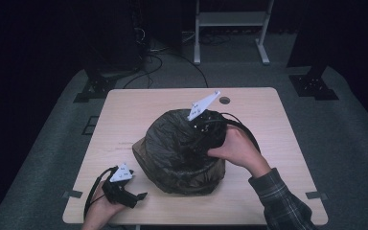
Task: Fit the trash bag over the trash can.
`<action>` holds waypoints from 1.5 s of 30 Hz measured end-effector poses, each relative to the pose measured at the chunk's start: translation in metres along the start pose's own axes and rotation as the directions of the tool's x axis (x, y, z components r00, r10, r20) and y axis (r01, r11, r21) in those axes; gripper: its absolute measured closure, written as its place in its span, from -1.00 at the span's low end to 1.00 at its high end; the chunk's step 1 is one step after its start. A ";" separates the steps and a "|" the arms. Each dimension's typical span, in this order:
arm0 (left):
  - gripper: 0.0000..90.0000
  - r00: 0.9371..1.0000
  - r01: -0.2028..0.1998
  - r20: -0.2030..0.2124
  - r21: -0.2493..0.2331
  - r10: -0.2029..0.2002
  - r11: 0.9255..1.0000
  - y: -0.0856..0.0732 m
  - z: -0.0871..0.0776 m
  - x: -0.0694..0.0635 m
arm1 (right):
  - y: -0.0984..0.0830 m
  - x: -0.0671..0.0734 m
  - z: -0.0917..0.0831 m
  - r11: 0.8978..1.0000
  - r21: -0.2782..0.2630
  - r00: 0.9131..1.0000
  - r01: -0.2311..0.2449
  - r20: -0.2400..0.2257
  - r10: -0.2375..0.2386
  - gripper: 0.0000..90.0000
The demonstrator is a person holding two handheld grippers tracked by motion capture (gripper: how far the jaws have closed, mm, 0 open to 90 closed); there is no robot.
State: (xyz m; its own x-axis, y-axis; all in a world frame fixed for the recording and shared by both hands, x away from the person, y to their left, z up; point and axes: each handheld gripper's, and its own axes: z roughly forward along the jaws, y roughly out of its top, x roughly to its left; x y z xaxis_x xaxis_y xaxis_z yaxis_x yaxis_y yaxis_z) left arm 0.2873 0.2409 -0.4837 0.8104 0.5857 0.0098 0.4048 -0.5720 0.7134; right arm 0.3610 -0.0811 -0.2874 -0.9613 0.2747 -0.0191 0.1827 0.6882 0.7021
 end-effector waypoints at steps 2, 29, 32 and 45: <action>-1.00 1.000 -0.001 0.001 0.000 0.001 1.000 0.000 0.000 0.000 | 0.008 0.002 -0.001 0.999 -0.030 1.000 0.012 0.018 -0.012 -0.75; -1.00 1.000 -0.009 0.008 0.001 0.009 1.000 0.001 0.001 0.000 | 0.051 -0.004 0.077 0.996 0.090 1.000 -0.003 -0.016 0.004 -0.74; -1.00 1.000 -0.013 0.010 0.001 0.013 1.000 0.001 0.001 0.000 | 0.051 -0.006 0.083 0.992 0.128 0.999 -0.015 -0.031 0.019 -0.76; -1.00 1.000 -0.014 0.009 0.001 0.014 1.000 0.001 0.001 0.000 | 0.049 -0.006 0.092 0.976 0.218 1.000 -0.019 -0.019 0.024 -0.76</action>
State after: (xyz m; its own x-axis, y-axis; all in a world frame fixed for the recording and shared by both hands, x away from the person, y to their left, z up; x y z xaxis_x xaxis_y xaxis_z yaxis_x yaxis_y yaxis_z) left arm 0.2879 0.2394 -0.4835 0.8198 0.5725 0.0131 0.3942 -0.5808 0.7122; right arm 0.3950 0.0129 -0.3183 -0.9605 0.2782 0.0110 0.2415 0.8129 0.5299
